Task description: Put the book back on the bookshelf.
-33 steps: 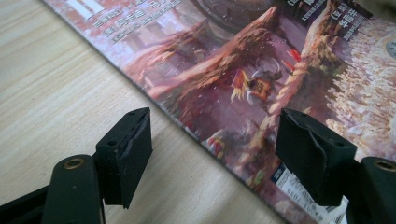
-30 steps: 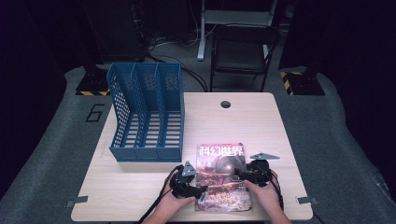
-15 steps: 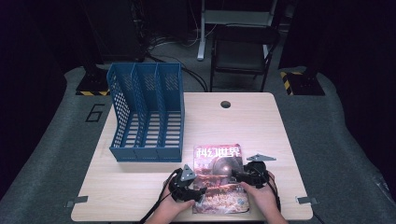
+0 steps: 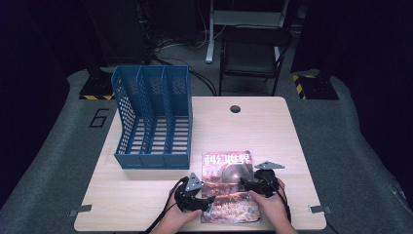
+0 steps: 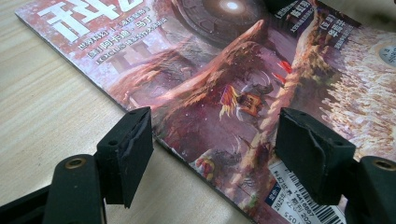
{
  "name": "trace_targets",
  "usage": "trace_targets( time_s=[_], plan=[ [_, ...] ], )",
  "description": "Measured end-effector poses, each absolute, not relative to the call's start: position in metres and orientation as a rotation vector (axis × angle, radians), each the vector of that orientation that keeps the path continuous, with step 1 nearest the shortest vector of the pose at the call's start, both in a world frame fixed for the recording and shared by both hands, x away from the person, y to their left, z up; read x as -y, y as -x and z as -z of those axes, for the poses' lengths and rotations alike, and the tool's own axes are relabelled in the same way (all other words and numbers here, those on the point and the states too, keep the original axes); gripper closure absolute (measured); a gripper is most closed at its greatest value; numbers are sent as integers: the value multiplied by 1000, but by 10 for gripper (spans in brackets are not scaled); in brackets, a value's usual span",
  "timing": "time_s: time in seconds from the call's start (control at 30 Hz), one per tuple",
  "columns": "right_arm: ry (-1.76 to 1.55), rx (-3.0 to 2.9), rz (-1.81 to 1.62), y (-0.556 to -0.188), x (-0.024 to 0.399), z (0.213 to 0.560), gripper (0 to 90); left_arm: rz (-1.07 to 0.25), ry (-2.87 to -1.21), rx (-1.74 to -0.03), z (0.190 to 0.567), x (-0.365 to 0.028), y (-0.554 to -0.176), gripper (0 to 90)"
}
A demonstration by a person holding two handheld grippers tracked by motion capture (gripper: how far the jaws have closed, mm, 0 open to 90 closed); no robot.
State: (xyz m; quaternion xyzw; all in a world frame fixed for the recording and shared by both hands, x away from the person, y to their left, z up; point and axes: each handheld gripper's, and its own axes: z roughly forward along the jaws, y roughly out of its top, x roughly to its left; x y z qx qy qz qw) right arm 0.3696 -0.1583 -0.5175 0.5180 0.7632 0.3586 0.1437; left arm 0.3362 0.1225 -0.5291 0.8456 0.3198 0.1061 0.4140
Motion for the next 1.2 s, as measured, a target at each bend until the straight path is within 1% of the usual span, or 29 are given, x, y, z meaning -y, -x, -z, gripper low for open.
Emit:
trace_targets(
  time_s=[0.2, 0.3, 0.37, 0.5, 0.6, 0.67, 0.9, 0.93, 1.07, 1.2],
  plan=[
    [-1460, -2183, -1045, -368, 155, 520, 303, -268, -2127, -804, 529, -122, -336, 275],
    [-1472, -2165, -1060, -367, 153, 521, 301, -275, -2128, -804, 529, -122, -336, 275],
    [-1475, -2157, -1068, -367, 153, 521, 312, -271, -2125, -808, 529, -122, -336, 275],
    [-1502, -2143, -1076, -367, 157, 521, 362, -274, -2123, -811, 529, -122, -336, 275],
    [-1539, -2133, -1111, -369, 161, 520, 379, -265, -2120, -814, 529, -121, -335, 272],
    [-1572, -2125, -1138, -369, 162, 520, 384, -248, -2136, -800, 529, -122, -336, 257],
    [-1584, -2125, -1178, -370, 166, 517, 392, -267, -2140, -786, 529, -120, -336, 226],
    [-1586, -2124, -1181, -370, 166, 516, 392, -249, -2139, -787, 529, -120, -335, 216],
    [-1581, -2120, -1198, -370, 167, 514, 394, -254, -2152, -777, 529, -119, -335, 184],
    [-1573, -2113, -1218, -368, 167, 511, 396, -249, -2165, -761, 530, -116, -335, 132]
  ],
)
